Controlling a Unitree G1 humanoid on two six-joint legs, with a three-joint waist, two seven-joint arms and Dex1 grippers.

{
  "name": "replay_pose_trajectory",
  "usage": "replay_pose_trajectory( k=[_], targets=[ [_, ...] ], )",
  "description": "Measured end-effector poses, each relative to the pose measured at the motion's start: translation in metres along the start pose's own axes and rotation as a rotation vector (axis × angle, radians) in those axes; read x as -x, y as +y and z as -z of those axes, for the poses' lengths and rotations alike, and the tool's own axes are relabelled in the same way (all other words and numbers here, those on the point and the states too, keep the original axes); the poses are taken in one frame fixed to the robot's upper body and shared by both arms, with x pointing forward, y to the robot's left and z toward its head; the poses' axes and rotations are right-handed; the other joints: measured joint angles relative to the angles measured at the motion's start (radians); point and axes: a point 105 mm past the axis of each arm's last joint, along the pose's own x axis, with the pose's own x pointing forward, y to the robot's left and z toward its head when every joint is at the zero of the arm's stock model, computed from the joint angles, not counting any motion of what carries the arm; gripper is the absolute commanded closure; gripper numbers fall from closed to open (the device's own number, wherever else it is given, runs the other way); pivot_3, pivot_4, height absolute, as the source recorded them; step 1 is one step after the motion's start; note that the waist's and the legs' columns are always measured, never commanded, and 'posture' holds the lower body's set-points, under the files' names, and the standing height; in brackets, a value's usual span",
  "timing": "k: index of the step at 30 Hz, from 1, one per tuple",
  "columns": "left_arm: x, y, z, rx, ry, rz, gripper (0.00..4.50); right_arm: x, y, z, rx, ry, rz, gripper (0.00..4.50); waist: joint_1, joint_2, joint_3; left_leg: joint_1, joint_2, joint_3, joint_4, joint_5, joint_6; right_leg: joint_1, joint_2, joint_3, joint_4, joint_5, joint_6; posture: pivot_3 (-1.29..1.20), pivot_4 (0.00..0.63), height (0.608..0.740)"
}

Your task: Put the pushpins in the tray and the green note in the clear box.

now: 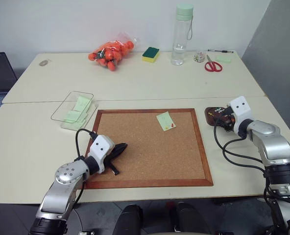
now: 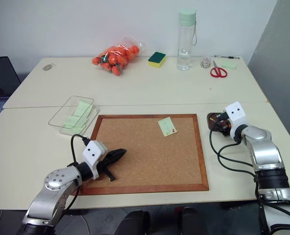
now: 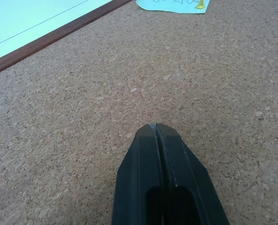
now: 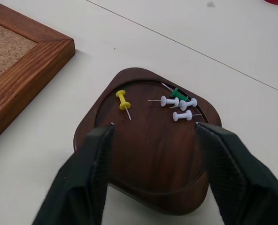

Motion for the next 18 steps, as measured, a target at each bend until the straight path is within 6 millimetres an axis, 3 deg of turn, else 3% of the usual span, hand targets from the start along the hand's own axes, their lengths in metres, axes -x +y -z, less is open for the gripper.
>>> replay_pose_trajectory(
  k=[1,6,10,11,15,18],
  targets=[
    [0.0,0.0,0.0,0.0,0.0,0.0,4.5,0.002,0.004,-0.004,0.002,-0.019,-0.021,0.64,0.0,0.0,0.0,0.0,0.0,0.0,0.0,0.0,0.0,0.0,0.0,0.0,0.0,0.0,0.0,0.0,0.15,0.74],
    [0.002,-0.001,0.0,-0.002,0.0,-0.001,4.5,0.024,0.042,-0.029,-0.008,-0.165,-0.222,0.64,0.0,0.0,0.0,0.0,0.001,0.0,0.0,0.0,0.0,0.0,0.0,0.0,0.0,-0.002,0.003,0.0,0.15,0.74],
    [0.003,0.001,0.001,-0.002,0.005,-0.006,4.5,0.039,0.106,-0.046,-0.046,-0.309,-0.42,0.64,-0.001,0.0,0.0,0.0,0.001,-0.001,0.0,-0.001,0.001,0.0,0.0,0.0,0.0,-0.002,0.003,0.0,0.15,0.74],
    [0.003,0.002,0.001,-0.002,0.006,-0.007,4.5,0.038,0.122,-0.049,-0.059,-0.348,-0.447,0.64,-0.002,0.0,0.0,0.0,0.001,-0.001,0.0,-0.001,0.001,0.0,0.0,0.0,0.0,-0.002,0.003,0.0,0.15,0.74],
    [0.002,0.003,0.001,-0.004,0.006,-0.004,4.5,0.026,0.158,-0.054,-0.086,-0.417,-0.481,0.64,-0.004,0.0,0.0,0.001,0.001,0.0,0.0,0.0,0.001,0.0,0.0,0.001,0.0,-0.001,0.005,0.0,0.15,0.74],
    [0.001,0.002,0.001,-0.005,0.007,-0.001,4.5,0.011,0.166,-0.053,-0.131,-0.419,-0.458,0.64,-0.005,-0.001,0.0,0.001,0.001,0.001,0.001,0.0,0.001,0.0,0.0,0.001,0.0,0.0,0.005,0.0,0.15,0.74]
  ],
)
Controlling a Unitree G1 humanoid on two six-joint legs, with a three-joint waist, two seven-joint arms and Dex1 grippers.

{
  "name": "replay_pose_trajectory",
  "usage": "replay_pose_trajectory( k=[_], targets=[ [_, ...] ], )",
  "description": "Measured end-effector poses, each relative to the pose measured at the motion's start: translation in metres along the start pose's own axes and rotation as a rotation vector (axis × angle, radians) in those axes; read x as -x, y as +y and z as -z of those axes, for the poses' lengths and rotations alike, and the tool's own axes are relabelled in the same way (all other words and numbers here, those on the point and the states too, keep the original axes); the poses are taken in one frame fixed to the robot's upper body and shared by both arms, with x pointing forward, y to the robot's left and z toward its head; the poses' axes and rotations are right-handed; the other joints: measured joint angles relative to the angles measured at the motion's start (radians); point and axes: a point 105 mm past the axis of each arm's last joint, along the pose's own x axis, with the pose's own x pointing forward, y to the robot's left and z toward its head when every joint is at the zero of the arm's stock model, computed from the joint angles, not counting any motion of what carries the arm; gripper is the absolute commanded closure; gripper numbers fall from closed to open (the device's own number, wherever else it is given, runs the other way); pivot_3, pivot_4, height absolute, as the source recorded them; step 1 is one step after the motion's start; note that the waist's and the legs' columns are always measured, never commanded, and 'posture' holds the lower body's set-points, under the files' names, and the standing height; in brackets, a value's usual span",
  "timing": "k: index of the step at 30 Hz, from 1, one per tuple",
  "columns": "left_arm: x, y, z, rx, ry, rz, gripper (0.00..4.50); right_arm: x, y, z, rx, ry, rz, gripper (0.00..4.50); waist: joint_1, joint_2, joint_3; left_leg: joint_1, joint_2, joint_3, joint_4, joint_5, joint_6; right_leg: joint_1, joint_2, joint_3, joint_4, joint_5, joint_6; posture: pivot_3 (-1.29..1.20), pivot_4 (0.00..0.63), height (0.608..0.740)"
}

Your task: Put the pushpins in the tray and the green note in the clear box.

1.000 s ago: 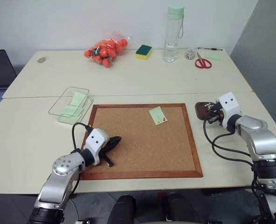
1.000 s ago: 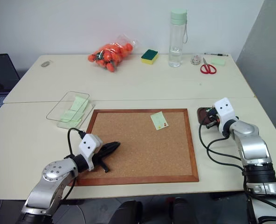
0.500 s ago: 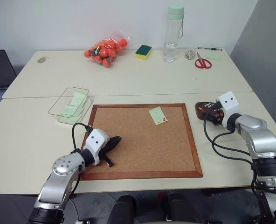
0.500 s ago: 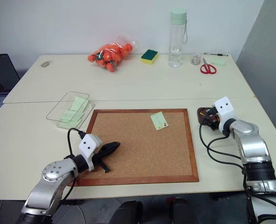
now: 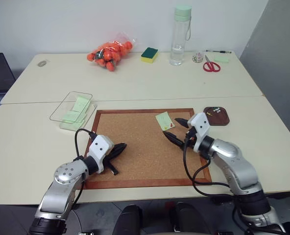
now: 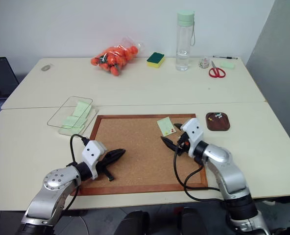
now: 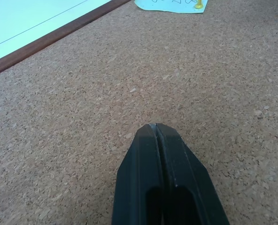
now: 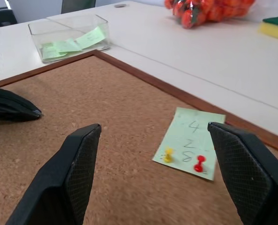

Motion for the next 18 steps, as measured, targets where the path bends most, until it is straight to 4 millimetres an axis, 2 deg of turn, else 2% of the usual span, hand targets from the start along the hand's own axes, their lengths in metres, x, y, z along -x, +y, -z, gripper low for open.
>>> replay_pose_trajectory(
  k=[4,10,17,18],
  targets=[
    [0.0,-0.001,0.0,-0.002,-0.001,0.004,4.5,-0.008,-0.013,0.005,-0.002,-0.004,0.056,0.64,0.001,0.0,0.0,0.0,0.0,0.0,0.0,0.0,0.0,0.0,0.0,0.0,0.0,0.002,-0.004,0.0,0.15,0.74],
    [0.001,0.0,0.0,-0.003,0.001,0.004,4.5,-0.007,-0.03,0.019,0.04,0.037,0.135,0.64,0.0,0.0,0.0,0.0,0.0,0.0,0.0,0.0,0.0,0.0,0.0,0.0,0.0,0.002,-0.004,0.0,0.15,0.74],
    [0.001,0.0,0.0,-0.003,0.001,0.003,4.5,-0.009,-0.034,0.029,0.067,0.07,0.162,0.64,-0.001,0.0,0.0,0.0,0.0,0.001,0.0,0.0,0.0,0.0,0.0,0.0,0.0,0.002,-0.004,0.0,0.15,0.74],
    [0.001,0.0,0.0,-0.003,0.001,0.003,4.5,-0.01,-0.034,0.03,0.065,0.072,0.163,0.82,-0.001,0.0,0.0,0.0,0.0,0.001,0.0,0.0,0.0,0.0,0.0,0.0,0.0,0.002,-0.004,0.0,0.15,0.74]
  ],
)
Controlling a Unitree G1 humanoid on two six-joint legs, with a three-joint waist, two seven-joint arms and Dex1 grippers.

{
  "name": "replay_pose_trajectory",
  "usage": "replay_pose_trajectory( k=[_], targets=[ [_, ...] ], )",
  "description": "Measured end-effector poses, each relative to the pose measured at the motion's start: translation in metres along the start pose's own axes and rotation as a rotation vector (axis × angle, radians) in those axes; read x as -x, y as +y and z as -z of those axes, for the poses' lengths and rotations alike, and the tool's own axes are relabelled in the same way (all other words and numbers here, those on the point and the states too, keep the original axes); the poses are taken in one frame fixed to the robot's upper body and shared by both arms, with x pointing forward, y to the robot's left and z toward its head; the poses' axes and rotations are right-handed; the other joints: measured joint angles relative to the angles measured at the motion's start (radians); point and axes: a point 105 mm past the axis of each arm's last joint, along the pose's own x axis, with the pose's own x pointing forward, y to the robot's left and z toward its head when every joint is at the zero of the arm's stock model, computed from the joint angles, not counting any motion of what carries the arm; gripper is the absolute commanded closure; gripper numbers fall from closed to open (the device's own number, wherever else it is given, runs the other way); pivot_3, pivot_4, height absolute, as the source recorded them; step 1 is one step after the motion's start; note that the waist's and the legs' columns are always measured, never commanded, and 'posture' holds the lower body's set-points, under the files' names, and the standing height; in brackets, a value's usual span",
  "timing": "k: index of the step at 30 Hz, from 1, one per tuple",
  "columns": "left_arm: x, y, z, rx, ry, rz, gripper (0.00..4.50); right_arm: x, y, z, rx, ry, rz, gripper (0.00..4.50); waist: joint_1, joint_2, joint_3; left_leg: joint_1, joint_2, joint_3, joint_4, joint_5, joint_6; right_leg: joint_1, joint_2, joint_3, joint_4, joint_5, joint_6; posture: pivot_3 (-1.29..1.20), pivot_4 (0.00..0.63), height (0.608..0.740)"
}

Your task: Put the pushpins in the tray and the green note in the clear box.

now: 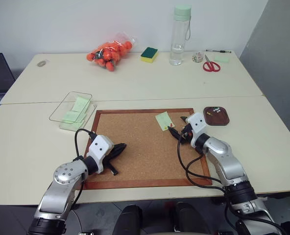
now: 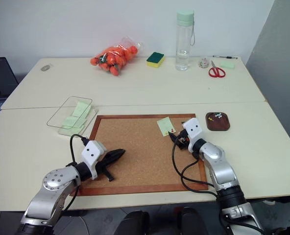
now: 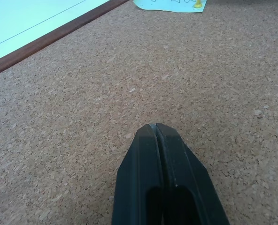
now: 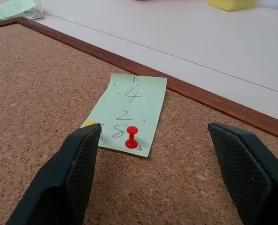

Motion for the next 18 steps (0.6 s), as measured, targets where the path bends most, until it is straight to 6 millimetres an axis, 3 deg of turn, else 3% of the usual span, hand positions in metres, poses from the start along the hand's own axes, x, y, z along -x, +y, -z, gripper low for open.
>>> replay_pose_trajectory(
  k=[18],
  targets=[
    [-0.0002,-0.0002,-0.0004,0.0,0.0,-0.002,4.5,-0.01,0.0044,0.0027,0.024,0.018,-0.017,4.3,0.0,0.0,0.0,0.0,0.0,0.0,0.0,0.0,0.0,0.0,0.0,0.0,0.0,0.0,0.0,0.0,0.15,0.74]
  ],
)
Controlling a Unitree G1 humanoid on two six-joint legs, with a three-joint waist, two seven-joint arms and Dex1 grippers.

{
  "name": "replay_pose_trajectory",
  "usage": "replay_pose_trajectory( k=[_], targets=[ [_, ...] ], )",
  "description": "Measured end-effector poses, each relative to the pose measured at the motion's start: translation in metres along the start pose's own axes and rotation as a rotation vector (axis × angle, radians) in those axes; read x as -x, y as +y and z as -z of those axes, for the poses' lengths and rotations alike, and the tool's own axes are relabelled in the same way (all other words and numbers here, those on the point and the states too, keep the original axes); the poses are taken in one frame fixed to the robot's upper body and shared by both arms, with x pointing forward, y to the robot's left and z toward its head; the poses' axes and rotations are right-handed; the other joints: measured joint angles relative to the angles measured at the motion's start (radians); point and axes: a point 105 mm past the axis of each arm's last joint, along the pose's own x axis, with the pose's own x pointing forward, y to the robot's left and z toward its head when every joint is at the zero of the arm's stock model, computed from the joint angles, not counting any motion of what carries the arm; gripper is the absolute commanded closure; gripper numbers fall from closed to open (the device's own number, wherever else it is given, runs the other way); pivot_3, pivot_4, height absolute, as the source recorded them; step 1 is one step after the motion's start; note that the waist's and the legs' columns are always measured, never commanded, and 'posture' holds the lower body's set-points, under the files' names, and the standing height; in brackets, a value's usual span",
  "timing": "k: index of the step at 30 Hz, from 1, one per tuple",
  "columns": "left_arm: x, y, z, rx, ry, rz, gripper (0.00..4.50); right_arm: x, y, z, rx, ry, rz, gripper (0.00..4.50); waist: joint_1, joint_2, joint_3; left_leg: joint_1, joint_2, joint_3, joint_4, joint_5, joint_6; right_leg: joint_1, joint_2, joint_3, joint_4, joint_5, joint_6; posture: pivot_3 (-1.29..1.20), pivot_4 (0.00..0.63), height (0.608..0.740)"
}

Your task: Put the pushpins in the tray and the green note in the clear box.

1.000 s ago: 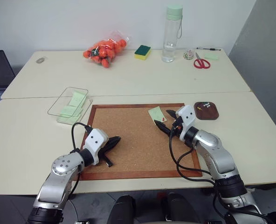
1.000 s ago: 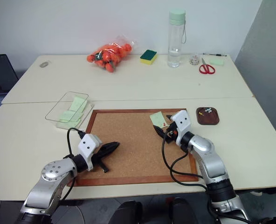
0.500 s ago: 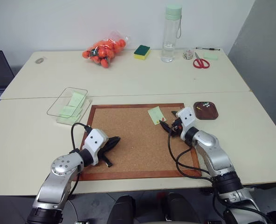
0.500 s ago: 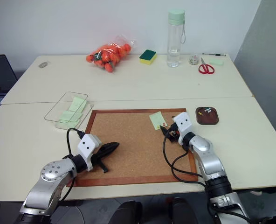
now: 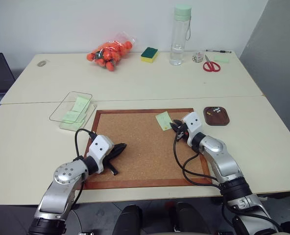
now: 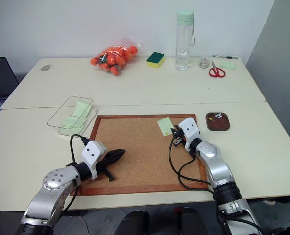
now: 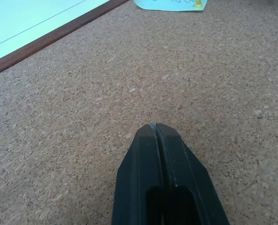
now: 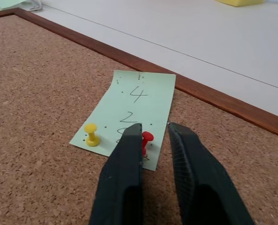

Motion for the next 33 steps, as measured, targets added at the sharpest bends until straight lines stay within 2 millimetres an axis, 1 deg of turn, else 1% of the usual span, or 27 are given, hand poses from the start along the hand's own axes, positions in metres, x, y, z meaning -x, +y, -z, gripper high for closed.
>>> replay_pose_trajectory(
  k=[1,17,19,22,25,30,33],
  targets=[
    [0.0,0.0,0.0,0.0,0.0,0.0,4.5,-0.001,0.002,0.0,0.002,0.0,-0.009,4.47,0.0,0.0,0.0,0.0,0.0,0.0,0.0,0.0,0.0,0.0,0.0,0.0,0.0,0.0,0.0,0.0,0.15,0.74],
    [0.0,0.0,0.0,0.0,0.0,0.0,4.5,0.001,0.003,-0.003,0.017,-0.022,-0.019,4.47,0.001,0.0,0.0,0.0,0.0,0.0,0.0,0.0,0.0,0.0,0.0,0.0,0.0,0.0,0.0,0.0,0.15,0.74],
    [0.0,0.0,0.0,0.0,0.0,0.0,4.5,0.003,0.003,-0.007,0.024,-0.048,-0.012,4.47,0.001,0.0,0.0,0.0,0.0,0.0,0.0,0.0,0.0,0.0,0.0,0.0,0.0,0.0,0.0,0.0,0.15,0.74],
    [0.0,0.0,0.0,0.0,0.0,0.0,4.5,0.006,-0.002,-0.022,0.046,-0.111,0.011,4.47,0.001,0.0,0.0,0.0,0.0,0.0,0.0,0.0,0.0,0.0,0.0,0.0,0.0,0.0,0.0,0.0,0.15,0.74],
    [0.0,0.0,0.0,0.0,0.001,0.0,4.5,0.008,-0.006,-0.027,0.049,-0.131,0.033,4.47,0.0,0.0,0.0,0.0,0.0,0.0,0.0,0.0,0.0,0.0,0.0,0.0,0.0,0.0,0.0,0.0,0.15,0.74],
    [0.0,0.0,0.0,-0.003,0.002,0.0,4.5,0.007,-0.004,-0.032,0.031,-0.158,0.031,4.47,0.0,0.0,0.0,0.0,0.0,0.0,0.0,0.0,0.0,0.0,0.0,0.0,0.0,0.0,0.0,0.0,0.15,0.74],
    [0.0,0.0,0.0,-0.003,0.002,0.001,4.5,0.012,-0.013,-0.043,0.004,-0.198,0.068,4.47,0.001,0.0,0.0,0.0,0.0,0.0,0.0,0.0,0.0,0.0,0.0,0.0,0.0,0.0,0.0,0.0,0.15,0.74]
  ],
)
